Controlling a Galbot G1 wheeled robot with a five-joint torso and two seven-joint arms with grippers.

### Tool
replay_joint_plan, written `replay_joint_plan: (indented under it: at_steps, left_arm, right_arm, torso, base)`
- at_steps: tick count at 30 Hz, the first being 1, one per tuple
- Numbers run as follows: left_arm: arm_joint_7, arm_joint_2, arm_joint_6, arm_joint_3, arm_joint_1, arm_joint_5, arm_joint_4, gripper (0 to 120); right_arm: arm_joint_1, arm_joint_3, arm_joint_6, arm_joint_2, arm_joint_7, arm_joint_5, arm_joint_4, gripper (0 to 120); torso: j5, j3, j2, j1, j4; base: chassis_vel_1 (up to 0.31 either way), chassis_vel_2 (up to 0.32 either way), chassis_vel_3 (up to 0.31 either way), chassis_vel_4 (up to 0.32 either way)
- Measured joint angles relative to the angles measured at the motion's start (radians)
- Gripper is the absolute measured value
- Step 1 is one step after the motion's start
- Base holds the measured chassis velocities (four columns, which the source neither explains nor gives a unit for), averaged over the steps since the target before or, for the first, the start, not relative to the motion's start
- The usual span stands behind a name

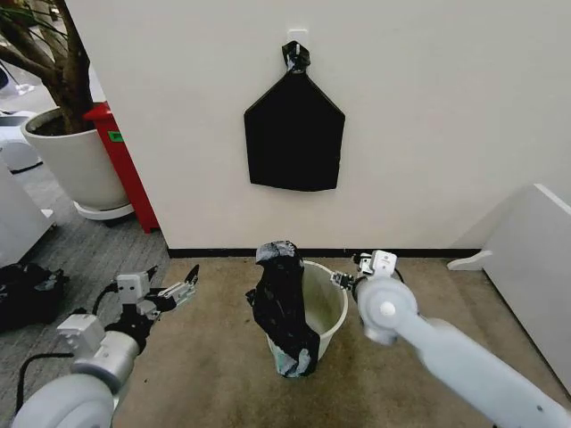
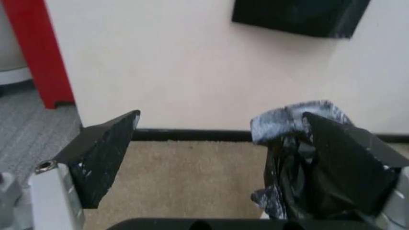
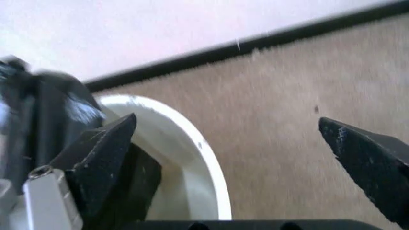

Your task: Place the garbage bag over the trash bin.

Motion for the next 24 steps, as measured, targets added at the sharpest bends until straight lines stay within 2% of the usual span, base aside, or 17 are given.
replay_joint_plan:
  at_steps: [3,5,7,11,13,17,24]
  left_arm:
    - [-0.004,0.038,0.011,0.06,-0.053,-0.001,0.037,100]
    - [-0.005,0.045,0.014,0.073,-0.064,-0.001,0.044,100]
    - [-0.012,0.068,0.025,0.131,-0.12,0.002,0.079,100]
    - [-0.017,0.088,0.049,0.192,-0.203,-0.001,0.129,100]
    - [-0.017,0.09,0.055,0.198,-0.216,-0.003,0.137,100]
    - [-0.017,0.092,0.092,0.232,-0.314,-0.015,0.193,100]
    - [-0.018,0.074,0.132,0.291,-0.446,-0.028,0.256,100]
  right_arm:
    - [-0.089,0.058,0.033,-0.042,-0.124,-0.137,0.035,100]
    - [-0.11,0.072,0.044,-0.05,-0.154,-0.172,0.04,100]
    - [-0.192,0.137,0.088,-0.075,-0.253,-0.297,0.059,100]
    - [-0.346,0.276,0.161,-0.085,-0.434,-0.483,0.092,100]
    - [-0.368,0.295,0.171,-0.084,-0.456,-0.509,0.095,100]
    - [-0.553,0.467,0.25,-0.032,-0.623,-0.678,0.108,100]
    - [-0.679,0.584,0.313,0.052,-0.72,-0.806,0.11,100]
  torso:
    - [0.0,0.0,0.0,0.0,0.0]
    - [0.0,0.0,0.0,0.0,-0.0002]
    - [0.0001,0.0,0.0,0.0,-0.0003]
    - [0.0001,0.0,0.0,0.0,0.0]
    - [0.0001,0.0,0.0,0.0,0.0001]
    - [0.0001,0.0,0.0,0.0,-0.0003]
    - [0.0001,0.0,0.0,0.0,0.0]
  base:
    - [0.0,0.0,0.0,0.0]
    - [0.0,0.0,0.0,0.0]
    - [0.0,0.0,0.0,0.0]
    - [0.0,0.0,0.0,0.0]
    - [0.0,0.0,0.0,0.0]
    - [0.0,0.0,0.0,0.0]
    - [0.0,0.0,0.0,0.0]
